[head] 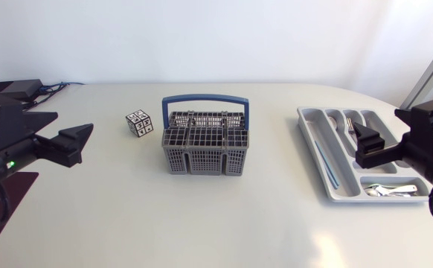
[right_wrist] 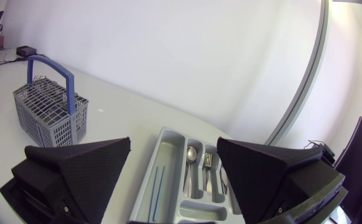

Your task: Transfer all utensils from the basket to the drawer tray.

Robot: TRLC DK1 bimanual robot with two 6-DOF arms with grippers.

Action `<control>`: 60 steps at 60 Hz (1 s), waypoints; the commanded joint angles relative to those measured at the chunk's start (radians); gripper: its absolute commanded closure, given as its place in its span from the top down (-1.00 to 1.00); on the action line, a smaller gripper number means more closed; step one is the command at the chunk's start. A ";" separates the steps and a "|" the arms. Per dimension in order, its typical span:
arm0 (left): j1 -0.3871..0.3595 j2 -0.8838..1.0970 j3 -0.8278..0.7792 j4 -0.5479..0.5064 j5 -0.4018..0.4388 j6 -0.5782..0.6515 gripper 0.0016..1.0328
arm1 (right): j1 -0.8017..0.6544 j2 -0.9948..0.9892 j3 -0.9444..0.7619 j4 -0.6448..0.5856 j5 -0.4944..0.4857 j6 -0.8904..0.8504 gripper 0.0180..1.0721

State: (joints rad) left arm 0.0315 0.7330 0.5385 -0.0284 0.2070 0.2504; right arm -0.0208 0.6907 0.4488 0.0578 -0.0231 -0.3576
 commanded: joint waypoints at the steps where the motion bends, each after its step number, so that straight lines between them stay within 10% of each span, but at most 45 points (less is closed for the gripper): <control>1: 0.002 -0.119 -0.094 0.088 -0.004 -0.033 0.91 | -0.002 -0.085 -0.068 0.031 0.008 0.034 0.91; 60: -0.028 -0.693 -0.509 0.039 -0.190 -0.233 0.92 | 0.018 -0.637 -0.415 -0.047 0.022 0.323 0.91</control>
State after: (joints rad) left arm 0.0135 0.0807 0.0738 0.0189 0.0345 0.0574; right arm -0.0139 0.0902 0.0734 0.0216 -0.0105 -0.0914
